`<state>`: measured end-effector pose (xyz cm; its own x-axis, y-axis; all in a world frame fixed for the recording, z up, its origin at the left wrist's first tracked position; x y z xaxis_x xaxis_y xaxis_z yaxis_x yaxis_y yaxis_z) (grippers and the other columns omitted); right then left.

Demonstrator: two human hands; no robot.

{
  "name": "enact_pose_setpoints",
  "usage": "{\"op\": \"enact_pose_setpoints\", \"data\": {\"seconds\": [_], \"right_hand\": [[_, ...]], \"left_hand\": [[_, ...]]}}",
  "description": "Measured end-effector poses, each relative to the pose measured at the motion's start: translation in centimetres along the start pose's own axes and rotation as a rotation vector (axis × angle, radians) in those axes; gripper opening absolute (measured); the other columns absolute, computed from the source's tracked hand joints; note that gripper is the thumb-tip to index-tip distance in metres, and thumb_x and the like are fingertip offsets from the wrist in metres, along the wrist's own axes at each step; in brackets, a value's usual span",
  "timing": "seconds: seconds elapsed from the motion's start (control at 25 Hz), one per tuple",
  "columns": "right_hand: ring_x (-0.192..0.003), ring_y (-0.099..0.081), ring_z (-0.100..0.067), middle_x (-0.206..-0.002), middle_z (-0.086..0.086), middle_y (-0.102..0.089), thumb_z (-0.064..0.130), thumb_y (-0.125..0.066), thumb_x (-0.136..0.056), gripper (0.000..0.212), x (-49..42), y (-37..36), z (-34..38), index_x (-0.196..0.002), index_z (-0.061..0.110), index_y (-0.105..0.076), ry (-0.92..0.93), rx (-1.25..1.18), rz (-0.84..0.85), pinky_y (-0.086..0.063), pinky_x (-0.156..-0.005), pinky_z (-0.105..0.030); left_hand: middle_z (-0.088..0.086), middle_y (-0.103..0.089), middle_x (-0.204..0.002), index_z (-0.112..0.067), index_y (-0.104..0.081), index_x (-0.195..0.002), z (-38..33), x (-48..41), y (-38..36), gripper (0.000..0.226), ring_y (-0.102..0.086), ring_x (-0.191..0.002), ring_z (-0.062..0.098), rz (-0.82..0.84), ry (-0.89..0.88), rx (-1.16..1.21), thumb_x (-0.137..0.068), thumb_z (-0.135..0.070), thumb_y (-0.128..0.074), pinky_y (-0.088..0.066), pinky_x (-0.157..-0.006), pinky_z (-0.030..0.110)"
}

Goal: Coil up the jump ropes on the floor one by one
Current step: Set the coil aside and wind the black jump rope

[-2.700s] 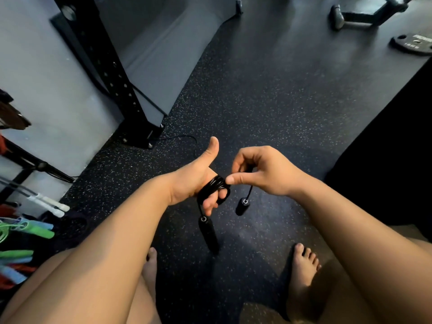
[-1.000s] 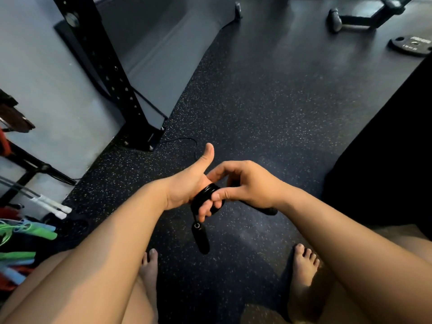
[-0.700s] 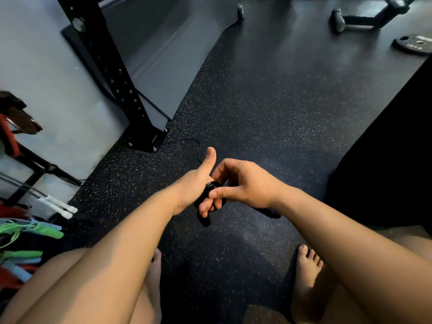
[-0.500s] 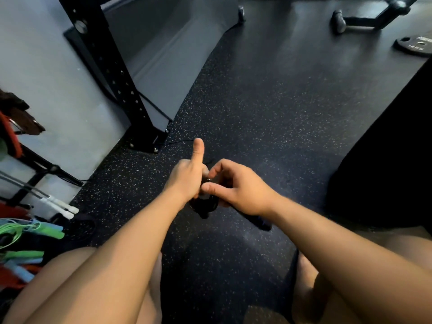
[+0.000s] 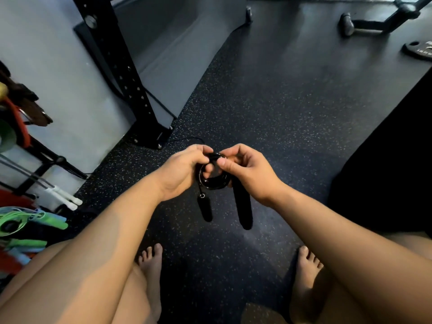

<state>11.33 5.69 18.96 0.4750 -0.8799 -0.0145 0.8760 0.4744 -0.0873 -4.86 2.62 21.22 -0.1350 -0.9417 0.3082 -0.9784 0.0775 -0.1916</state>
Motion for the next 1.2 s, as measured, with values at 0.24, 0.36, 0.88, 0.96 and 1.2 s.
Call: {"op": "enact_pose_setpoints", "data": {"seconds": [0.24,0.36,0.88,0.96,1.2], "right_hand": [[-0.067,-0.068,-0.015,-0.085,-0.015,-0.072,0.006,-0.064,-0.095,0.021,1.1,-3.0,1.0,-0.110,-0.006,-0.057,-0.003,-0.051,0.018,-0.051,-0.056,-0.025],[-0.060,-0.066,-0.006,-0.073,0.000,-0.073,0.005,-0.064,-0.095,0.018,1.2,-6.3,1.0,-0.110,-0.004,-0.057,-0.003,-0.024,0.097,-0.050,-0.055,-0.022],[-0.075,-0.071,-0.014,-0.089,-0.018,-0.074,0.003,-0.071,-0.090,0.021,-3.0,-31.8,-5.8,-0.107,-0.002,-0.060,-0.128,0.119,0.461,-0.056,-0.078,-0.024],[-0.071,-0.069,-0.009,-0.089,-0.017,-0.071,0.001,-0.070,-0.090,0.020,-3.7,-35.3,-8.0,-0.108,-0.001,-0.060,-0.161,0.105,0.497,-0.055,-0.074,-0.019],[-0.089,-0.065,-0.027,-0.097,-0.024,-0.067,0.001,-0.071,-0.089,0.018,-7.7,-44.5,-15.2,-0.098,0.013,-0.062,-0.272,0.132,0.561,-0.056,-0.078,-0.025]], "left_hand": [[0.004,-0.074,-0.109,-0.015,-0.058,-0.123,0.9,3.8,3.0,0.032,-0.072,-0.097,0.016,-0.070,-0.170,-0.252,-0.101,0.007,-0.051,-0.054,-0.091,0.029],[-0.005,-0.074,-0.118,-0.026,-0.065,-0.120,0.9,7.4,5.8,0.038,-0.070,-0.113,0.011,-0.203,-0.259,-0.369,-0.098,0.005,-0.059,-0.052,-0.100,0.026],[0.012,-0.077,-0.099,-0.020,-0.060,-0.098,8.0,24.0,24.4,0.023,-0.074,-0.091,0.023,-0.885,-0.155,-0.259,-0.092,-0.001,-0.071,-0.057,-0.088,0.036],[0.015,-0.076,-0.105,-0.024,-0.063,-0.098,10.1,25.0,27.8,0.024,-0.074,-0.099,0.027,-0.980,-0.125,-0.207,-0.090,-0.004,-0.075,-0.057,-0.095,0.041],[0.003,-0.076,-0.097,-0.025,-0.070,-0.095,15.4,25.5,36.7,0.020,-0.073,-0.092,0.024,-1.209,-0.033,-0.070,-0.086,-0.010,-0.080,-0.056,-0.087,0.031]]}}
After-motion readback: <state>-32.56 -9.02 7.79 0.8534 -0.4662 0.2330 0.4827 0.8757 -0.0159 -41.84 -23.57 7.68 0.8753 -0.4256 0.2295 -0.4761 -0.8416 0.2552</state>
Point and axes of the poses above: each hand's wrist, its own x-axis away from the middle knuckle, its own y-axis out of the back of the hand, z = x × y, the point moved 3 cm from there along -x, towards the middle knuckle
